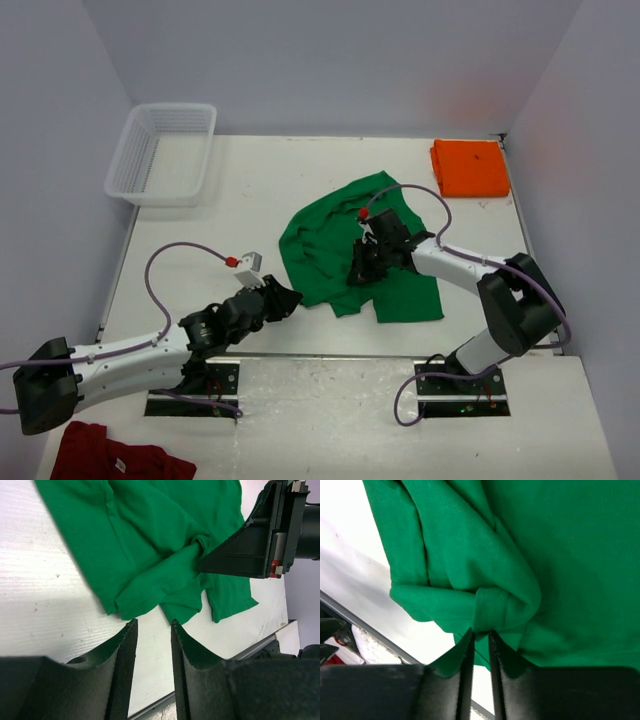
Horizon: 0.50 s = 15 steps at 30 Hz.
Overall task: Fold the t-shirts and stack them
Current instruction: Flatten out the tshirt
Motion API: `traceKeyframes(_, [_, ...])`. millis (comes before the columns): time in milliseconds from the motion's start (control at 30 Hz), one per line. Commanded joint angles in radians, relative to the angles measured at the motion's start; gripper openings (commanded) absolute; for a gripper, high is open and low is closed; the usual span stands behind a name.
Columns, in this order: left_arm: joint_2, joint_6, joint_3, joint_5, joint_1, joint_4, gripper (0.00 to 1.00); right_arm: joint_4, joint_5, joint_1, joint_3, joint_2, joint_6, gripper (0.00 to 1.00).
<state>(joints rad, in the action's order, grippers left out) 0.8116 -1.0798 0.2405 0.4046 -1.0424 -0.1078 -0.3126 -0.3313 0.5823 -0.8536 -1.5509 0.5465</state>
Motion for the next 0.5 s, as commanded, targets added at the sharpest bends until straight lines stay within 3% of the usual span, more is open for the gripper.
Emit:
traceKeyframes(0, [-0.017,0.023,0.037,0.039,-0.005,0.036,0.34,0.032,0.017,0.007,-0.048,-0.011,0.009,0.16])
traceKeyframes(133, [-0.003,0.044,0.049,0.030,-0.005,0.062,0.35,0.012,0.061,0.007,-0.079,-0.026,-0.005,0.00])
traceKeyframes(333, [0.087,0.081,0.094,-0.018,-0.007,0.085,0.35,-0.054,0.066,0.007,-0.169,0.017,-0.043,0.00])
traceKeyframes(467, [0.149,0.116,0.103,-0.072,-0.008,0.031,0.43,-0.098,0.063,0.007,-0.243,0.003,-0.051,0.00])
